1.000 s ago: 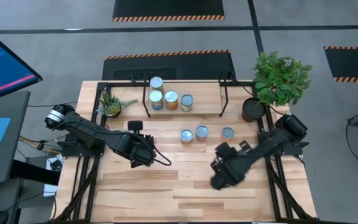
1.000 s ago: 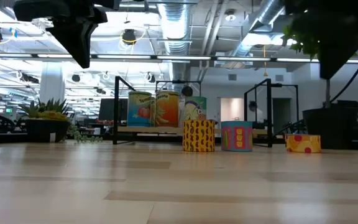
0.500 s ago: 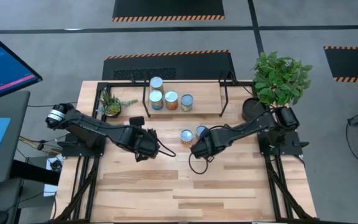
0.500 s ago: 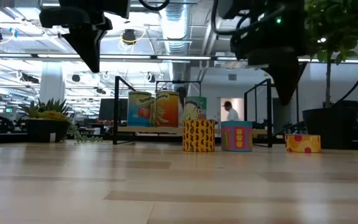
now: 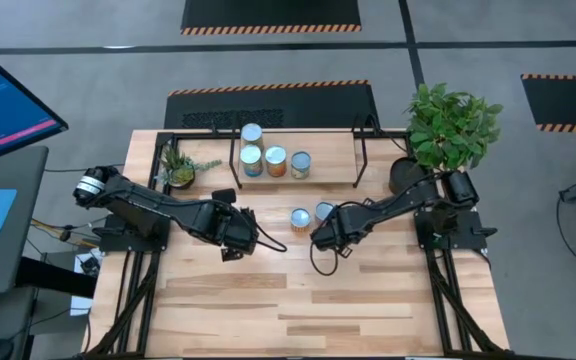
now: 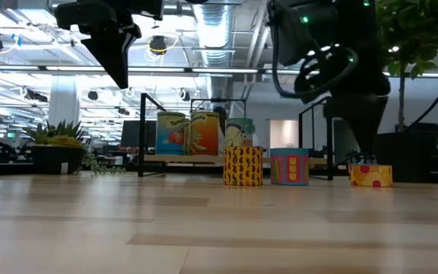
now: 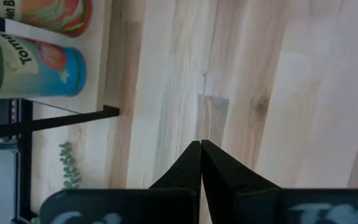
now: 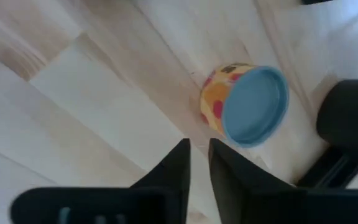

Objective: Pick and place cans onto a shelf
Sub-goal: Put the canned pineapple on the shelf

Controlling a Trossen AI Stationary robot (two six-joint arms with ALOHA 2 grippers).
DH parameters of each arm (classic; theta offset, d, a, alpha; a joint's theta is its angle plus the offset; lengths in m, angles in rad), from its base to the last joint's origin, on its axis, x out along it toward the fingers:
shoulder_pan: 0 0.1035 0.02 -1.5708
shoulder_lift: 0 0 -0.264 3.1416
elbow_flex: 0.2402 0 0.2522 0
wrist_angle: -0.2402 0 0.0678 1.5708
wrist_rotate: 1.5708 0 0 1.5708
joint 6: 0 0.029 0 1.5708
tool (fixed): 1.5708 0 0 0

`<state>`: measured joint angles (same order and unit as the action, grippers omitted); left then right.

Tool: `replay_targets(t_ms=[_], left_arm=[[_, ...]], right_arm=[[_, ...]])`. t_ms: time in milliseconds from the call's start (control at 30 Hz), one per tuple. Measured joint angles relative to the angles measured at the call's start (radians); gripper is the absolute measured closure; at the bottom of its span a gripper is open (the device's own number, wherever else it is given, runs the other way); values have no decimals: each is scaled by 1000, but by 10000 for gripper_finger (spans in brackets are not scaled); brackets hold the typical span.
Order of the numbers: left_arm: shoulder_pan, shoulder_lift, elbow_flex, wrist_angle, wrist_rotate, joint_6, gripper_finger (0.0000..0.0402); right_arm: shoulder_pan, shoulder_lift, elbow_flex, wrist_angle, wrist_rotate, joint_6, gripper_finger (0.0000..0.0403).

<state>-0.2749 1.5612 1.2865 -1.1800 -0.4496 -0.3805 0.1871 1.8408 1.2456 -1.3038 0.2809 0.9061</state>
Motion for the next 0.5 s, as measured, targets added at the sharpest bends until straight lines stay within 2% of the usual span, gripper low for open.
replay_targets(t_ms=[333, 500], left_arm=[[0, 0, 0, 28, 21, 0, 401], [0, 0, 0, 29, 23, 0, 401]], right_arm=[[0, 0, -55, 15, 17, -27, 191], [-12, 0, -117, 89, 4, -32, 165]])
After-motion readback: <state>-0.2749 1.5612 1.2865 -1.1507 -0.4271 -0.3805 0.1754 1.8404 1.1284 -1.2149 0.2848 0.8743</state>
